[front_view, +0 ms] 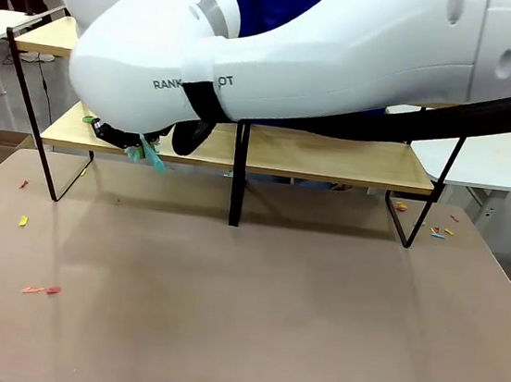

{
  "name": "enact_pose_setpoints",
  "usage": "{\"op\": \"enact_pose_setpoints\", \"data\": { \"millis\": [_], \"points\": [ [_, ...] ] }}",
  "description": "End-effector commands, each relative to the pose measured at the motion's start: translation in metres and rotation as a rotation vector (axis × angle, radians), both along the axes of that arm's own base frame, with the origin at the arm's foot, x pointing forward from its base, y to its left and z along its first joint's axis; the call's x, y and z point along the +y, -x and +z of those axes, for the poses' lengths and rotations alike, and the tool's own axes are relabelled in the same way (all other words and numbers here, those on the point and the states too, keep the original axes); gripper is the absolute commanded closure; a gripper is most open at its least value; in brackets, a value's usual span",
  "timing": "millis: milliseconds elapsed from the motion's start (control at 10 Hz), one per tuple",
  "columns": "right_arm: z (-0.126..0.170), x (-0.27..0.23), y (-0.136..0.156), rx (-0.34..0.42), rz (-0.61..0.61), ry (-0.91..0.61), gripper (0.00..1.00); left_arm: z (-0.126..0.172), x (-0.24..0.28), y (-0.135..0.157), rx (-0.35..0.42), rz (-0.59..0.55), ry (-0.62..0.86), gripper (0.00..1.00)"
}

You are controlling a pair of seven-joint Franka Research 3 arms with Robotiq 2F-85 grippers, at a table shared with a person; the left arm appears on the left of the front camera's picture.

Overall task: Clean the shelves.
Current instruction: Clean another randomly selected level of the Shelf with the Duster.

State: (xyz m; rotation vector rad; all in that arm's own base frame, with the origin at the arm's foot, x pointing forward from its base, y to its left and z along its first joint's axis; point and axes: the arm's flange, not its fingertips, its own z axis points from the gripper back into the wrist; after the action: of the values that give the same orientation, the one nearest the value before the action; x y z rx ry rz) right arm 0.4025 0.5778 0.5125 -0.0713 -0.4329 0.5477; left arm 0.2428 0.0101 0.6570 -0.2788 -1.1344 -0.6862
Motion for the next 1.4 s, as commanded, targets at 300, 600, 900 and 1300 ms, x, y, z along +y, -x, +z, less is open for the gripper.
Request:
{"op": "enact_pose_setpoints", "data": {
  "millis": [300,600,900,1300],
  "points": [
    [0.02,0.06,-0.009,-0.013,0.174,0.065,0.88,-0.001,0.0,-0.001,0.002,-0.001,0.004,0.0],
    [0.021,0.069,-0.009,0.095,0.385,-0.086,0.88,-0.001,0.0,-0.001,0.002,-0.001,0.004,0.0],
    [0.03,0.042,-0.014,0.051,0.325,-0.166,0.88,-0.001,0.0,-0.001,0.002,-0.001,0.004,0.0],
    [0.031,0.008,-0.016,0.064,0.264,-0.19,0.88,-0.001,0.0,-0.001,0.002,-0.001,0.004,0.0]
  ]
}}
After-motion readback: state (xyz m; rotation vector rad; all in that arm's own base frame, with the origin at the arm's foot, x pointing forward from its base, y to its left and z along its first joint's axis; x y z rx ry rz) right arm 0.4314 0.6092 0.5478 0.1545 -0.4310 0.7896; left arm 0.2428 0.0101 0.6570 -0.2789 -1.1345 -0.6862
